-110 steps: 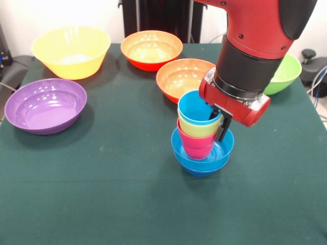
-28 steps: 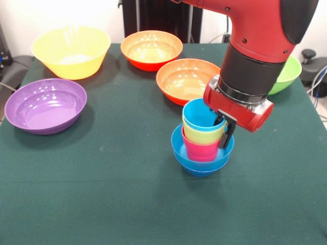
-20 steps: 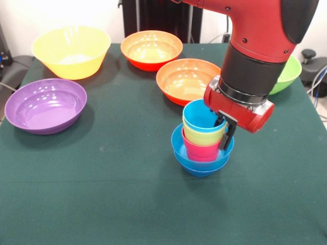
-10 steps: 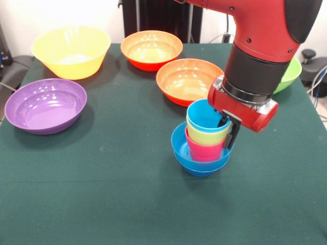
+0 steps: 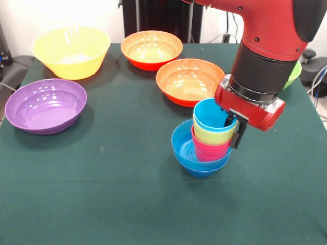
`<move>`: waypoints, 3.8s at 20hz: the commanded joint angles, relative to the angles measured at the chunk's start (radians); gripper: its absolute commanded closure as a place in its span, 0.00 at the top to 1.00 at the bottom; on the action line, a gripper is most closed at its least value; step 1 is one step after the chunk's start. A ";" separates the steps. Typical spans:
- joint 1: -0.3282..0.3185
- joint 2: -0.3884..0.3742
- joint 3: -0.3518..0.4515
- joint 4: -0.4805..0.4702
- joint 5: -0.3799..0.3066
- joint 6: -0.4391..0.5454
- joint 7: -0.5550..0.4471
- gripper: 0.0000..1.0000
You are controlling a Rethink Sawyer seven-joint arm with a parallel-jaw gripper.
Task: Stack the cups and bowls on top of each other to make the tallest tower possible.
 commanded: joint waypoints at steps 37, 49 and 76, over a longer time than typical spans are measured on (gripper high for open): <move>0.022 0.003 0.047 0.100 0.014 0.011 0.232 0.00; 0.024 0.000 0.048 0.107 0.013 0.010 0.231 0.00; 0.017 -0.008 0.056 0.128 0.008 -0.014 0.210 0.00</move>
